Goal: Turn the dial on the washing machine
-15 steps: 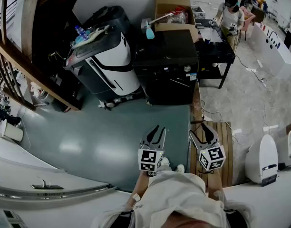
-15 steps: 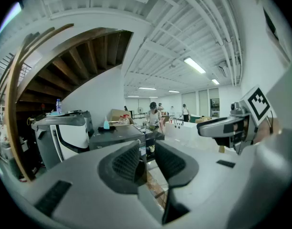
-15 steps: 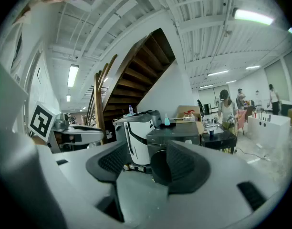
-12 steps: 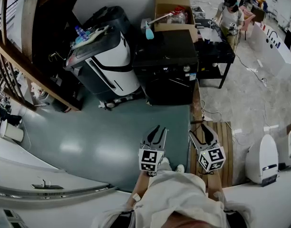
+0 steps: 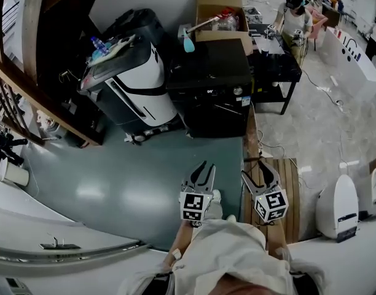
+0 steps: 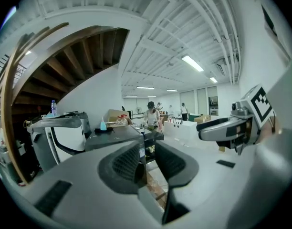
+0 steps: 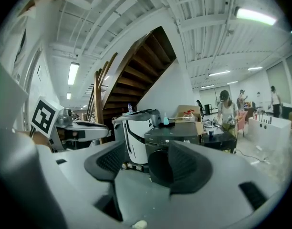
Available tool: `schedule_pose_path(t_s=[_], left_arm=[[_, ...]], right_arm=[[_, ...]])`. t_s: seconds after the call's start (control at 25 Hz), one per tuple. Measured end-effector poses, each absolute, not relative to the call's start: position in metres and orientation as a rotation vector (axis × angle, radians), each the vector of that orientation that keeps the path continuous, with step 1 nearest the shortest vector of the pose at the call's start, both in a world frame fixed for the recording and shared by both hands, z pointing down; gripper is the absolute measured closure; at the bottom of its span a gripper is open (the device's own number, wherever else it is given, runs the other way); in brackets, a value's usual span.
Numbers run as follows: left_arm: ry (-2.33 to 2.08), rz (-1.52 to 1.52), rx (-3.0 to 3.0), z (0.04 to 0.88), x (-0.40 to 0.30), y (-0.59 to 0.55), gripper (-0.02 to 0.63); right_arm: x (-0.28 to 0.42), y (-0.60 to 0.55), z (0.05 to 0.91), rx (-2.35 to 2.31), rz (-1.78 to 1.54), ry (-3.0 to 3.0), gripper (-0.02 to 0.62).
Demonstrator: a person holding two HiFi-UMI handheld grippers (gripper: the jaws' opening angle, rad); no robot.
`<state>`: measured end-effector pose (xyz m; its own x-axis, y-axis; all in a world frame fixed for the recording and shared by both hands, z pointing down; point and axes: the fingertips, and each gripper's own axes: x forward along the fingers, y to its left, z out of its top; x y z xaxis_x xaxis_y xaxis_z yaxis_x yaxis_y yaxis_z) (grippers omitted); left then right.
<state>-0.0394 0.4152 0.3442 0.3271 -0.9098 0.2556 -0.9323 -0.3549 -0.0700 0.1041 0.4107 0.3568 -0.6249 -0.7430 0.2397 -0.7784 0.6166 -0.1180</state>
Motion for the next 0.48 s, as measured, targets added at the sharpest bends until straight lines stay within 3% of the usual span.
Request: schedule_pose_path(t_s=[0.48], left_arm=[[-1.696, 0.396, 2.473, 0.358, -0.064, 0.353, 0.5]], right_arm=[[0.083, 0.343, 0.368, 1.262, 0.333, -2.627, 0.319]])
